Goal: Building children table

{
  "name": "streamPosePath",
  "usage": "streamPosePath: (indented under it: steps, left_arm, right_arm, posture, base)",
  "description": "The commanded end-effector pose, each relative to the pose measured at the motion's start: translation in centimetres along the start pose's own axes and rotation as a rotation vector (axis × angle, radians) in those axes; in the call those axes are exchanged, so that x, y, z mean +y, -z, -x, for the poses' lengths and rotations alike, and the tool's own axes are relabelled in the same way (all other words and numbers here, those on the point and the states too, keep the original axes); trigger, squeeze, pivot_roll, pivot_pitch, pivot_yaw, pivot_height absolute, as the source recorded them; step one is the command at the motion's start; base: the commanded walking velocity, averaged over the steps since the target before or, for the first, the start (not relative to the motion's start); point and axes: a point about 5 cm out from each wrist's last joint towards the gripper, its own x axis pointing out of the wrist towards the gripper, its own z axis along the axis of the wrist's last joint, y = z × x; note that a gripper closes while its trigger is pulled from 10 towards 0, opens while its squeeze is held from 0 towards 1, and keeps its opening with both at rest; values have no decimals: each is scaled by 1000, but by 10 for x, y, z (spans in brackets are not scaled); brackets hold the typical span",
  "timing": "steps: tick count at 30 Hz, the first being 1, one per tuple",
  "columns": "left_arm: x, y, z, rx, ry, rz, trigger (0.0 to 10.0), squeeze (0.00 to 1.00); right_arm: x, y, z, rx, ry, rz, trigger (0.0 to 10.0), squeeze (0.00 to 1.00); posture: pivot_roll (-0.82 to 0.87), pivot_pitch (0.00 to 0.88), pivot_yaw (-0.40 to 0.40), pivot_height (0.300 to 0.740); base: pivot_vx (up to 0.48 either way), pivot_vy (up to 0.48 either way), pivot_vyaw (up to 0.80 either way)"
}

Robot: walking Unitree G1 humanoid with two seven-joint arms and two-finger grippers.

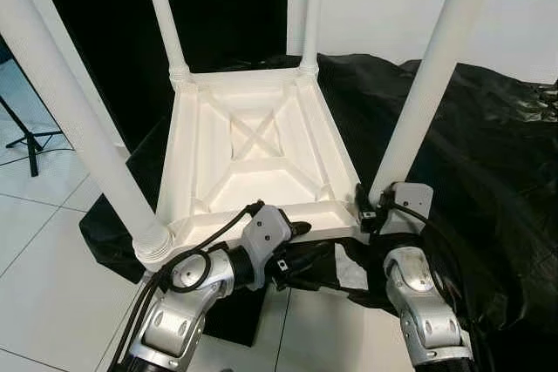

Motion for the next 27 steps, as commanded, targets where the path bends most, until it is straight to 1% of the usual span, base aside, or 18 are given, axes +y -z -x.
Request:
streamPosePath:
  steps: [1,4,7,9,10,11,13,14,15,16,18,20,21,23,26,27]
  left_arm:
    - [0,-1,-1,1,1,-1,10000,0]
    - [1,-1,0,2,0,-2,10000,0]
    - [0,-1,-1,3,1,-2,10000,0]
    - [0,-1,-1,3,2,-1,10000,0]
    - [0,-1,-1,4,3,-1,10000,0]
    - [0,-1,-1,4,3,-1,10000,0]
    - [0,0,-1,7,10,-2,10000,0]
    - [0,0,-1,7,10,-2,10000,0]
    - [0,0,-1,10,15,-4,10000,0]
    - [0,0,-1,10,15,-4,10000,0]
    - [0,0,0,11,20,-3,10000,0]
    - [0,0,0,10,23,-1,10000,0]
    - [-1,0,-1,11,27,3,10000,0]
    - [-2,1,-2,10,33,6,10000,0]
    - [-4,0,-4,9,38,8,10000,0]
    - [-4,0,-4,10,38,9,10000,0]
  right_arm:
    - [1,4,2,22,-6,-5,10000,1000]
    - [1,-2,4,-7,-41,-10,10000,1000]
    - [-6,-5,8,-35,-116,-8,10000,1000]
    - [-8,-6,9,-41,-140,-4,10000,1000]
    - [-12,-7,10,-49,-190,-6,10000,1000]
    - [-12,-7,10,-49,-190,-6,10000,1000]
    - [-21,-9,12,-55,-328,18,10000,1000]
    - [-21,-9,12,-55,-328,18,10000,1000]
    - [-27,-10,11,-50,-421,44,10000,1000]
    - [-27,-10,11,-50,-421,44,10000,1000]
    - [-31,-11,7,-46,-496,81,10000,1000]
    - [-34,-10,1,-27,-559,106,10000,416]
    - [-33,-10,-4,-16,-600,124,10000,0]
    - [-33,-10,-11,-12,-650,161,10000,0]
    - [-30,-11,-17,-23,-716,211,10000,0]
    - [-29,-12,-20,-22,-732,213,8431,0]
  posture:
    - [-31,0,-4,740]
    - [-30,0,-5,740]
    - [-32,0,-3,740]
    - [-32,0,-3,740]
    - [-34,0,1,740]
    - [-34,0,1,740]
    - [-38,0,5,740]
    - [-38,0,5,740]
    - [-38,0,6,740]
    - [-38,0,6,740]
    - [-39,0,10,740]
    - [-41,0,12,740]
    - [-43,0,13,740]
    - [-42,0,14,740]
    - [-41,0,14,740]
    - [-40,0,13,740]
  base:
    - [0,0,0]
    - [0,0,0]
    - [0,0,0]
    - [0,0,0]
    - [0,0,0]
    - [0,0,0]
    - [0,0,0]
    - [0,0,0]
    - [0,0,0]
    - [0,0,0]
    - [0,0,0]
    - [0,0,0]
    - [0,0,0]
    - [0,0,0]
    - [0,0,0]
    - [0,0,0]
